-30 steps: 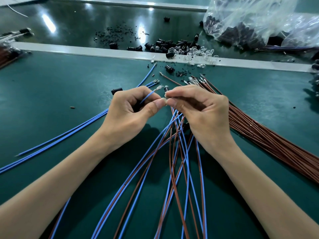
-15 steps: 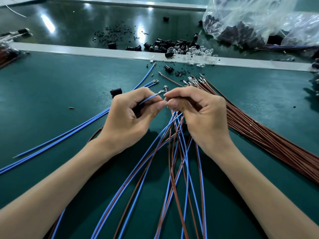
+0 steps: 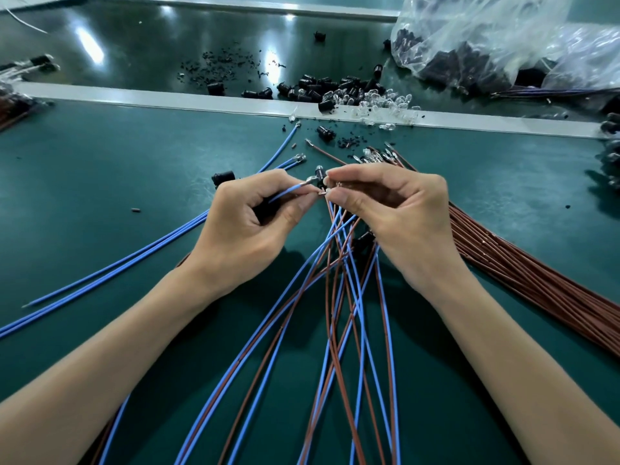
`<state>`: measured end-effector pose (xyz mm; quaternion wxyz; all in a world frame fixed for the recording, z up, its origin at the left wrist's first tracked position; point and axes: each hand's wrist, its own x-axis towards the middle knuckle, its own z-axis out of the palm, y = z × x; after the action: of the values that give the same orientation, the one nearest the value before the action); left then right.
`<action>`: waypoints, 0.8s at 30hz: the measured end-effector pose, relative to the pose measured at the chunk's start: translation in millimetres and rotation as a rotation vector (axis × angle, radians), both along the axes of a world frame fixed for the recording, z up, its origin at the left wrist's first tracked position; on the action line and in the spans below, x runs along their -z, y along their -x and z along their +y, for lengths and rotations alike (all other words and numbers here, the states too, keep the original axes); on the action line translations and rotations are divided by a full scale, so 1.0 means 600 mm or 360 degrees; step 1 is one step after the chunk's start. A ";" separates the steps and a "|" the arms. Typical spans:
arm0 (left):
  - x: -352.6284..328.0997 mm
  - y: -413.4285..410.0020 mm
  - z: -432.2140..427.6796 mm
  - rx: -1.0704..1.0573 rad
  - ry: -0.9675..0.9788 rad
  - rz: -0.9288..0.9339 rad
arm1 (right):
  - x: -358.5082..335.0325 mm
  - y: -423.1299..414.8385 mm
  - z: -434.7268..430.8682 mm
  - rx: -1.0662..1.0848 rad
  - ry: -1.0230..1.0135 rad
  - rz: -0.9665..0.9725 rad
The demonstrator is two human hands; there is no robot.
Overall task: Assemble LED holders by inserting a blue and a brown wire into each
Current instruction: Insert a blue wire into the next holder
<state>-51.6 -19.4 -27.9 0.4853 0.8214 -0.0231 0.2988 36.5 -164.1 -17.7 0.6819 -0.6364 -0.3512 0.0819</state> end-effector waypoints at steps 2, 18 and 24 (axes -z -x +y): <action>0.000 0.000 0.001 0.0020 0.0023 0.0002 | -0.001 -0.001 -0.002 -0.0029 0.0000 -0.0017; -0.003 0.001 0.009 0.0101 -0.0120 0.0028 | -0.003 -0.012 -0.015 -0.0145 0.0154 -0.0133; -0.003 0.000 0.009 0.0115 -0.0148 0.0038 | -0.010 -0.012 -0.023 -0.0208 0.0208 -0.0131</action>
<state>-51.8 -14.1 -25.9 0.4574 0.8451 -0.0608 0.2700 43.6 -178.0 -11.9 0.6170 -0.6581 -0.4137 0.1227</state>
